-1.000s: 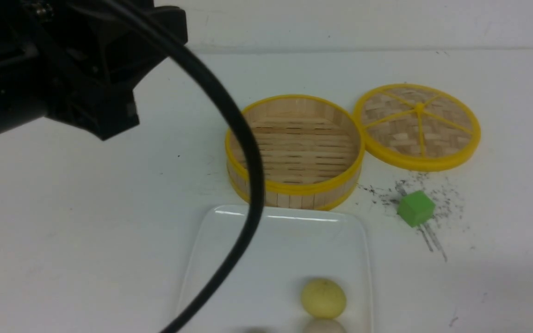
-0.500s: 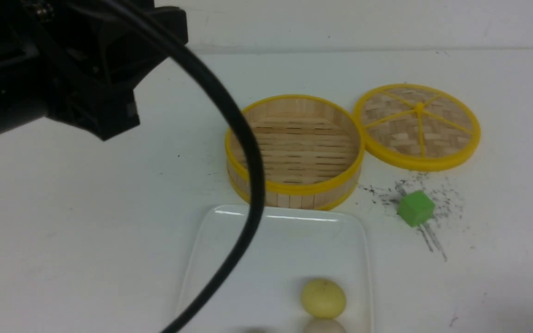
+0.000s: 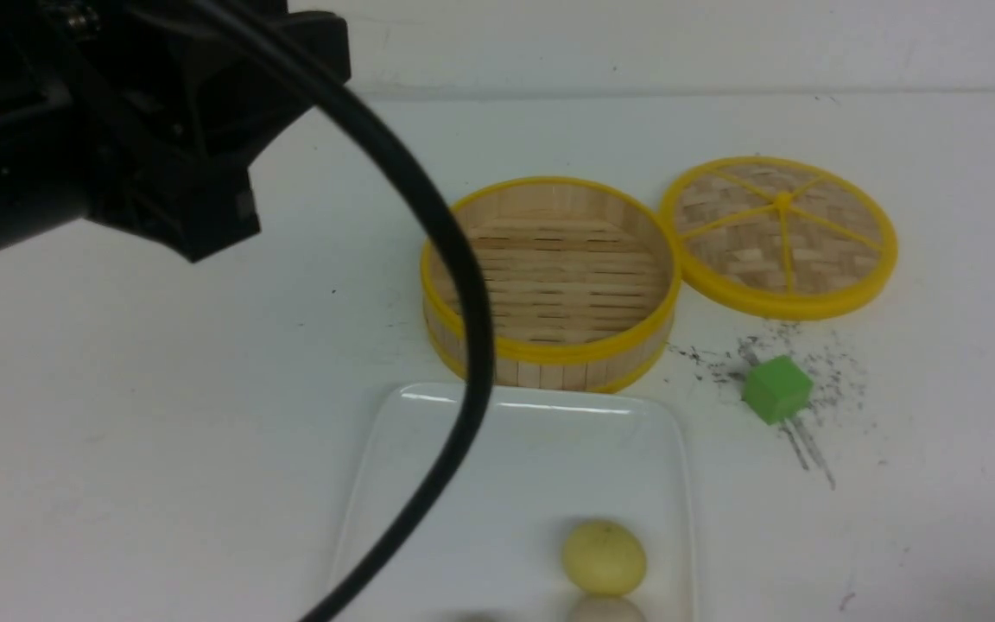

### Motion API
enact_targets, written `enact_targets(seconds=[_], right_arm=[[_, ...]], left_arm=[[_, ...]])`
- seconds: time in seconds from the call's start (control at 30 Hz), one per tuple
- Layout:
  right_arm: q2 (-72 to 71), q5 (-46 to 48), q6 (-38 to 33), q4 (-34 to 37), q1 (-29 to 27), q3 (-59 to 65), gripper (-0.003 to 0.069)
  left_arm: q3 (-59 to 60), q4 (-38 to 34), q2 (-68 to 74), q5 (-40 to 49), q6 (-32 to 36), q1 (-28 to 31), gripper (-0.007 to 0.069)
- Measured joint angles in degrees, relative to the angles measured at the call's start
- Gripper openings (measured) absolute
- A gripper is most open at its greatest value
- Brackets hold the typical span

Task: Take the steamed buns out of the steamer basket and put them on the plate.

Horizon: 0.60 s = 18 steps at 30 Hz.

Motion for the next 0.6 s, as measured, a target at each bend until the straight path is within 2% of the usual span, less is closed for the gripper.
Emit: enact_targets(seconds=[0.5, 0.6], right_arm=[[0.0, 0.0, 0.1, -0.1, -0.1, 0.0, 0.0065], [0.0, 0.0, 0.1, -0.1, -1.8, 0.0, 0.0069]], left_arm=[[0.0, 0.0, 0.0, 0.0, 0.0, 0.0, 0.0288], [0.0, 0.0, 0.0, -0.1, 0.0, 0.0, 0.0288]])
